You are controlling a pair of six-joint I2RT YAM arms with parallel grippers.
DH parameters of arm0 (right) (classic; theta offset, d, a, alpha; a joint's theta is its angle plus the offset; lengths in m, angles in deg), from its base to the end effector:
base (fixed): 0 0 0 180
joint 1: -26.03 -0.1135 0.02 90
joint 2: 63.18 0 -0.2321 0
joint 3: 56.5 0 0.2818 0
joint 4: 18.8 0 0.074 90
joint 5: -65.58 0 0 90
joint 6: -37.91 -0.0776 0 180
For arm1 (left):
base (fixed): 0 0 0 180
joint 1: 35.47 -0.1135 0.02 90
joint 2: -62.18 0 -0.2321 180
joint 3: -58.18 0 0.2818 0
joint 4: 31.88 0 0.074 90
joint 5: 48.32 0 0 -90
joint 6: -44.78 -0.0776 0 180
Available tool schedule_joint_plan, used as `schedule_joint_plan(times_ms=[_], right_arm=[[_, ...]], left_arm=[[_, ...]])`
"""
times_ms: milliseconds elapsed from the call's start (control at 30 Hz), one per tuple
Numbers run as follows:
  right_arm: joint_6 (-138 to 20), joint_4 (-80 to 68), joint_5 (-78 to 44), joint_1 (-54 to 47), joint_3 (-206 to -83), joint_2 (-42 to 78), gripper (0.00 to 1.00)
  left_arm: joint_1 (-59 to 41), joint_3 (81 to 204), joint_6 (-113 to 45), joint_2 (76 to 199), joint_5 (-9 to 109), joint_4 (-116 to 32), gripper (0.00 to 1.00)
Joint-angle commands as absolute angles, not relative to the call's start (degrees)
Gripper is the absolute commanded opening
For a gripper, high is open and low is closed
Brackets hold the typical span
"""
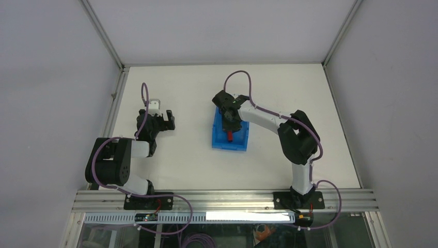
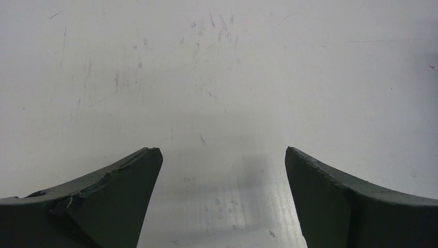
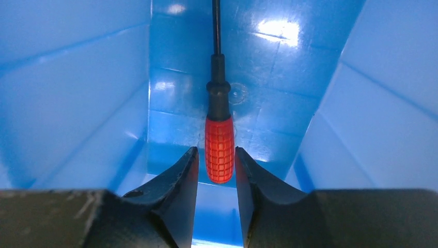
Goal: Put the screwdriver in the bin
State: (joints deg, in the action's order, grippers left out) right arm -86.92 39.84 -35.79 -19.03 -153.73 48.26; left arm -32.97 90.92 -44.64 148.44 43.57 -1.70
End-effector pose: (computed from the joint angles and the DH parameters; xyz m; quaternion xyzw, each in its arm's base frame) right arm 0.3091 0.2881 0.1170 -0.0730 0.9814 0.0202 0.1766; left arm 0.3111 -0.0161 0.0585 0.0231 0.8351 -0.0285 0.5488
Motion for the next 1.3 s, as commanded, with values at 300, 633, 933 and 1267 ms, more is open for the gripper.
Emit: schedule_joint_plan(times_ms=[300, 633, 933, 1267], right_arm=[[-78.11, 37.44, -41.61, -19.64, -154.42, 24.74, 0.59], [-69.77, 23.98, -50.88, -13.80, -127.70, -2.02, 0.99], [-72.90, 12.03, -58.87, -12.95, -103.59, -17.05, 0.99], [-77.56, 4.69, -63.80, -12.91, -92.62, -24.27, 0.99]], left_arm=[[-33.71, 92.27, -44.32, 148.57, 44.84, 2.14, 0.99], [-33.72, 92.27, -44.37, 148.51, 44.89, 2.15, 0.99], [-33.71, 92.27, -44.34, 148.51, 44.84, 2.15, 0.99], [-33.71, 92.27, -44.34, 148.51, 44.86, 2.14, 0.99]])
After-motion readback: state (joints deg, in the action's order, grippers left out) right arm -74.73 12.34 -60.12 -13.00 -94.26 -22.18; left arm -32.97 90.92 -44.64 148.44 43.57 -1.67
